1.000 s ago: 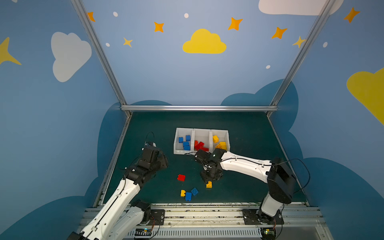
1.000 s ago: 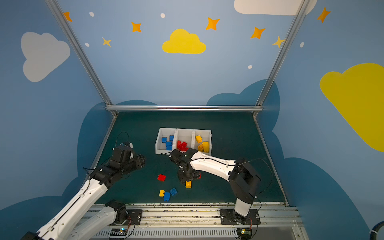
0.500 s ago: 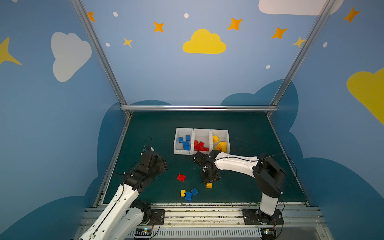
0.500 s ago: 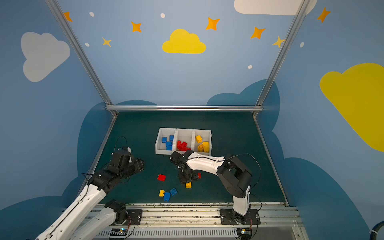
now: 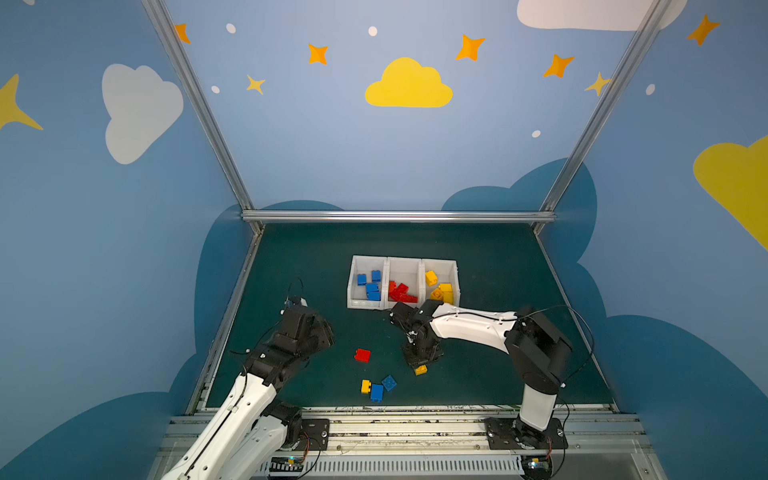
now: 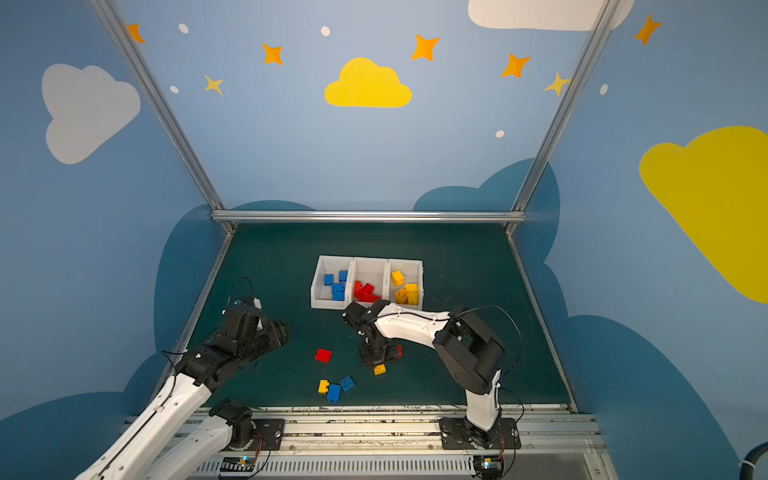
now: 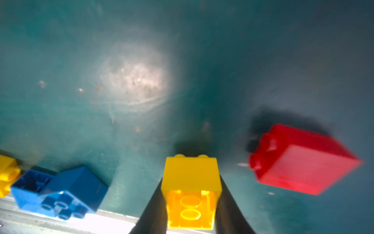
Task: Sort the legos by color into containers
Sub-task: 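Carry the yellow brick with the right gripper into the yellow compartment, release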
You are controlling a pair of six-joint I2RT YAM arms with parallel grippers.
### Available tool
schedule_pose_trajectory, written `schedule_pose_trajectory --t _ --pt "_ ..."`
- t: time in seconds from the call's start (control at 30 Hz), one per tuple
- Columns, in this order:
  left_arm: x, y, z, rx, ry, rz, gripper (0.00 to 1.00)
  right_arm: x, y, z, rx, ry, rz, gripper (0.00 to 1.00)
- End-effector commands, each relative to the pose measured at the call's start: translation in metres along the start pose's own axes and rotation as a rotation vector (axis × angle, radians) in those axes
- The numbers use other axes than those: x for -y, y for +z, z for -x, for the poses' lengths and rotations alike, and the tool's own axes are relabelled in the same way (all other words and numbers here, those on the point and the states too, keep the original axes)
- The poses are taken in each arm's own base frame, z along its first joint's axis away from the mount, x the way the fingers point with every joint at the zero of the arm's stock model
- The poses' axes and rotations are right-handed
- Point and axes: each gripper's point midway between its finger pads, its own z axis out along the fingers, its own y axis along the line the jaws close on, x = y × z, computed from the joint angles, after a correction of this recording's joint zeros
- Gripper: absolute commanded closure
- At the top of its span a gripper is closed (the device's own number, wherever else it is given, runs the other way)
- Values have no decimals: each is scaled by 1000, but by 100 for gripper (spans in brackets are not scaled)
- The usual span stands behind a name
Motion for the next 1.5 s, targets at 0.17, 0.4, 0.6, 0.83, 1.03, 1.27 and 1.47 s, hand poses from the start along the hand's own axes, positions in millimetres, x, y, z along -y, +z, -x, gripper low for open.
schedule_pose_trajectory --t 0.17,0.4,0.6,0.83,1.03,1.27,1.47 --pt "-7 -4 -9 -13 -16 1 35 58 -110 88 250 -11 22 70" --pt "-7 -8 -15 -8 -37 -31 35 120 -137 166 317 94 11 70" --pt "-13 -11 -20 -5 -49 -31 35 137 -125 195 292 125 17 68" --pt "-16 -11 -23 -4 -51 -30 35 133 -117 199 280 147 53 55" --pt "-14 -10 -23 -4 -57 -37 35 131 -120 198 284 147 66 44" --pt "-16 -10 -26 -6 -62 -40 35 130 -127 195 294 146 76 42" --pt "-17 -11 -28 -6 -62 -42 35 129 -131 192 302 148 84 41"
